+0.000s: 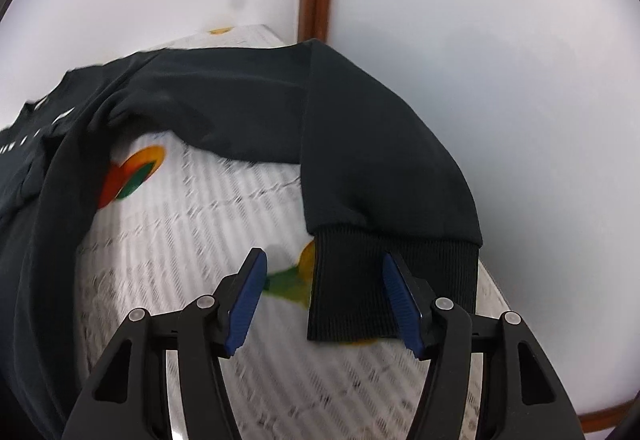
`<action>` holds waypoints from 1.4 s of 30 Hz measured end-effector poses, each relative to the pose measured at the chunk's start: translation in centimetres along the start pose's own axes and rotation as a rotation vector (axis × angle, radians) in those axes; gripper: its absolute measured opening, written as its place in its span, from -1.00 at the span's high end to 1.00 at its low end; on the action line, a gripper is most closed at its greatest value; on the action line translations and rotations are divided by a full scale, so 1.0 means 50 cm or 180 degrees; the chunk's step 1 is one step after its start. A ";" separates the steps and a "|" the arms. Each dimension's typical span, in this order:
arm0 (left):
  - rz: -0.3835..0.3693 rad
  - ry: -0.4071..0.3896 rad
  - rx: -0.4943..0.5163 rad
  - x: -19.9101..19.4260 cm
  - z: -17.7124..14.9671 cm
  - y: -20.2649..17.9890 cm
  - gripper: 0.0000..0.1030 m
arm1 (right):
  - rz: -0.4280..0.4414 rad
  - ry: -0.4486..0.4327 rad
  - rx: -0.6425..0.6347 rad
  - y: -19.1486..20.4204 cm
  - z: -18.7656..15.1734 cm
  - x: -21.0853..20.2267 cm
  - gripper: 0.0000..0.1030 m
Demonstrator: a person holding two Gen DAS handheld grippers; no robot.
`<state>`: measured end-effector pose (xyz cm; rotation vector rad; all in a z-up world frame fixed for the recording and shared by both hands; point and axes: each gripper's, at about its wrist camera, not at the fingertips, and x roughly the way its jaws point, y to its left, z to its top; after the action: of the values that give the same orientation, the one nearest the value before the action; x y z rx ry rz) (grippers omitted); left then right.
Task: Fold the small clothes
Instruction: 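Grasp the cuff of the other sleeve with the right gripper, then fold the held sleeve across the body with the right gripper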
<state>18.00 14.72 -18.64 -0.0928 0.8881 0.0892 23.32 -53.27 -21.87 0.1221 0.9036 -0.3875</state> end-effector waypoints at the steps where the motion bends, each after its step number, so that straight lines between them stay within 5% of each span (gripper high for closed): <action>1: 0.0018 0.0011 0.0019 0.002 0.000 -0.002 -0.41 | -0.0124 -0.0017 -0.0020 0.001 0.003 0.001 0.49; 2: 0.0043 0.0016 0.0044 0.002 -0.001 -0.006 -0.43 | -0.0218 -0.0012 -0.0077 0.002 0.003 0.005 0.78; 5: 0.0067 0.0015 0.0067 0.003 -0.002 -0.008 -0.44 | -0.0193 0.0021 -0.0019 0.003 0.021 -0.008 0.90; 12: 0.0018 -0.0001 0.0011 0.001 -0.001 0.005 -0.44 | 0.0168 -0.0470 -0.0183 0.086 0.084 -0.188 0.91; 16: 0.0048 0.0037 0.0071 -0.001 0.002 0.018 -0.44 | 0.0518 -0.0723 -0.0515 0.228 0.124 -0.294 0.91; 21: -0.0006 0.0052 -0.0008 -0.006 0.002 0.060 -0.44 | 0.1050 -0.0721 -0.0906 0.449 0.167 -0.345 0.91; 28: 0.0032 0.0011 0.0122 0.006 -0.001 0.051 -0.54 | 0.1935 -0.0592 -0.1500 0.756 0.092 -0.437 0.91; 35: 0.0019 0.0038 0.0111 0.011 0.000 0.057 -0.64 | 0.2451 -0.0492 -0.1835 0.986 0.057 -0.431 0.91; 42: 0.0029 0.0058 0.0129 0.015 0.001 0.055 -0.73 | 0.2481 -0.0211 -0.1711 1.104 0.068 -0.329 0.89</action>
<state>18.19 17.49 -19.29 -0.0520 0.9081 0.0789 37.57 1.39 -10.10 -0.0393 0.7993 0.5731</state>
